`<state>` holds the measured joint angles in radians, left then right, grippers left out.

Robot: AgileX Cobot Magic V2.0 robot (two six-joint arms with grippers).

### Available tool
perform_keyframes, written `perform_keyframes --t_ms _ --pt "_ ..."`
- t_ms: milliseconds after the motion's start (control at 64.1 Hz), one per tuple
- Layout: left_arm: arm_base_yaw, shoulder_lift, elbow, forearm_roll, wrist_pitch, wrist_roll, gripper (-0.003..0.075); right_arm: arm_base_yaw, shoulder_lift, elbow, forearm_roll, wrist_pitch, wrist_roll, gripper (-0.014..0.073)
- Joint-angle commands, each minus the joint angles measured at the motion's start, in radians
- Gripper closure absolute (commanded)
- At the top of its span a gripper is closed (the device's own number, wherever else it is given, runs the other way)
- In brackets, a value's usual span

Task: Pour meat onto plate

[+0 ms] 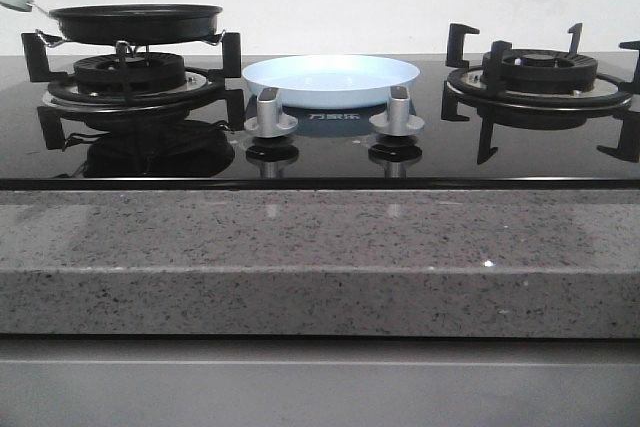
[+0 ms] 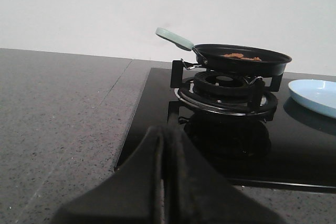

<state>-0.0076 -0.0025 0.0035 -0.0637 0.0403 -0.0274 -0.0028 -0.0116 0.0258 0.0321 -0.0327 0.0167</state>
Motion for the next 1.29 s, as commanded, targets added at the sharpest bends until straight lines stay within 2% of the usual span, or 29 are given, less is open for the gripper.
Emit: perform_keyframes --t_ms 0,842,998,1138,1279 --pt "-0.008 -0.017 0.005 0.001 -0.088 -0.009 0.0741 -0.008 -0.015 -0.005 -0.013 -0.083 -0.004 0.0713" --pt "-0.008 -0.017 0.005 0.007 -0.097 -0.009 0.0741 -0.008 -0.015 -0.005 -0.013 -0.083 -0.004 0.0713" --pt "-0.008 -0.017 -0.003 0.003 -0.165 -0.009 0.0741 -0.008 -0.015 -0.013 -0.013 -0.076 -0.004 0.0713" --pt "-0.008 -0.017 -0.073 -0.003 -0.158 -0.009 0.0741 -0.008 -0.015 -0.102 0.003 0.049 -0.004 0.0713" --pt "-0.008 -0.01 -0.216 -0.035 -0.048 -0.009 0.0741 -0.008 0.0 -0.248 0.008 0.23 -0.004 0.0713"
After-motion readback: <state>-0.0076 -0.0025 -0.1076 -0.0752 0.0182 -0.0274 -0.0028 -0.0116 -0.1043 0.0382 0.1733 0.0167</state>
